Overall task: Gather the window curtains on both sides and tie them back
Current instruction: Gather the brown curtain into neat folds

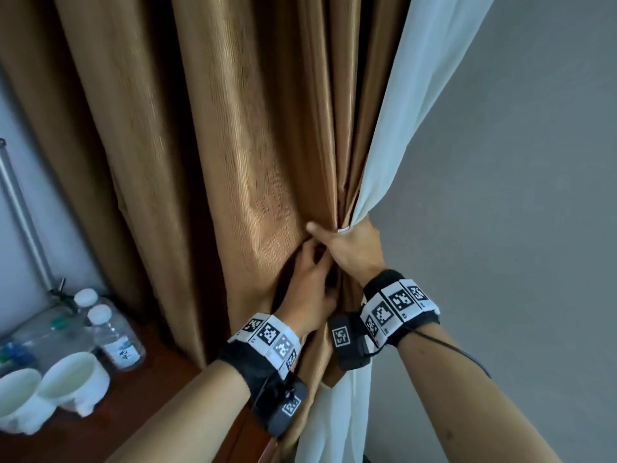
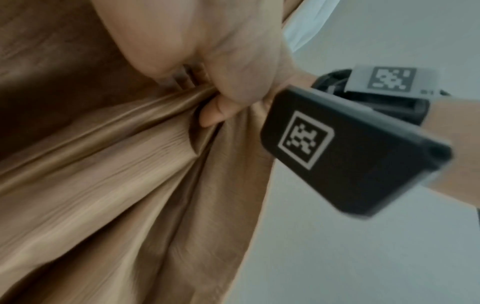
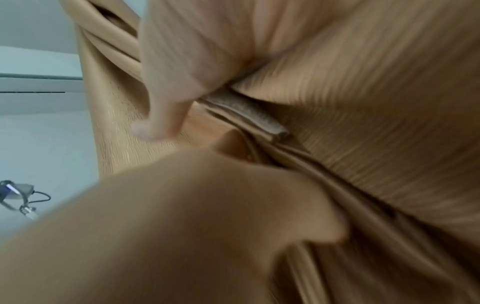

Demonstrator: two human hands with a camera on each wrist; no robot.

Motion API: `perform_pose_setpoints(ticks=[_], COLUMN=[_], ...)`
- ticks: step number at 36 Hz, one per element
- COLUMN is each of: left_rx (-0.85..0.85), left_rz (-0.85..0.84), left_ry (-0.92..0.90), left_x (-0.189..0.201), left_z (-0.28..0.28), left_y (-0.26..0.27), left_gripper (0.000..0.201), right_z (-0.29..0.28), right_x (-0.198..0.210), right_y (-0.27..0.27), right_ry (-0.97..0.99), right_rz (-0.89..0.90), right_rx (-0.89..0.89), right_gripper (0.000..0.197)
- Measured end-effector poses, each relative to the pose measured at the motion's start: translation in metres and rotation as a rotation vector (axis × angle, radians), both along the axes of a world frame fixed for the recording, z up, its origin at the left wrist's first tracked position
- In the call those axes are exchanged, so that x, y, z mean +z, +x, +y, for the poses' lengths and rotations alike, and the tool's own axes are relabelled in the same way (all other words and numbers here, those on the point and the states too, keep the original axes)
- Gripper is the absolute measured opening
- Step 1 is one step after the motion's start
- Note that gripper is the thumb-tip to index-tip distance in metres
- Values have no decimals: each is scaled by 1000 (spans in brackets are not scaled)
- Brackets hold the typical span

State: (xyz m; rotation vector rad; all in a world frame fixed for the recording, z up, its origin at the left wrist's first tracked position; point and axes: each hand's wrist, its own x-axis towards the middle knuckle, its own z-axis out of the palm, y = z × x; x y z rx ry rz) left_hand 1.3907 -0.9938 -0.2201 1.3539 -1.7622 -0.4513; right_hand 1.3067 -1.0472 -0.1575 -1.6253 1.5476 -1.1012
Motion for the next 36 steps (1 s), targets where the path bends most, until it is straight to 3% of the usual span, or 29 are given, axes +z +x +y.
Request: perform_pose_setpoints(ticks=[3,7,10,13,16,19,22,24,29,32,36], left_rx=[-132,51,159,325,650,895,803,683,560,496,400], left_rz=[20,8,41,45,69,174,485,564,334,223,178], left_ry=[-8,-189,-335,-440,-523,-429,-102,14,-31,54,146], left_x=[5,41,76,95,93,83,81,78,63,49,31], left_z=[-1,-13,-17,-18,-17,-13,-15,-21,-22,-22,-28], left_y=[10,35,55,78,99,108,100,90,53,32,21], left_gripper=[70,40,31,33,40,79,113,99,30,23,20], right_z=[-6,-11,-14,-14,-13,-13,-12,-11,-11,-6,3], right_x=[0,5,6,5,2,1,0,1,-1,-3,-2], right_y=[-3,0,3,7,8,8,8,9,8,5,-6], right_ry=[-50,-34,10,24,14,8,12,8,11,24,-31], right_rz=[12,50,54,54,40,24,28,38,79,93,2], right_rx=[-152,-147,-168,-173,-174,-174,-175,-175,-109,-17,82], right_gripper=[49,42,40,41,43,42,41,40,39,40,58])
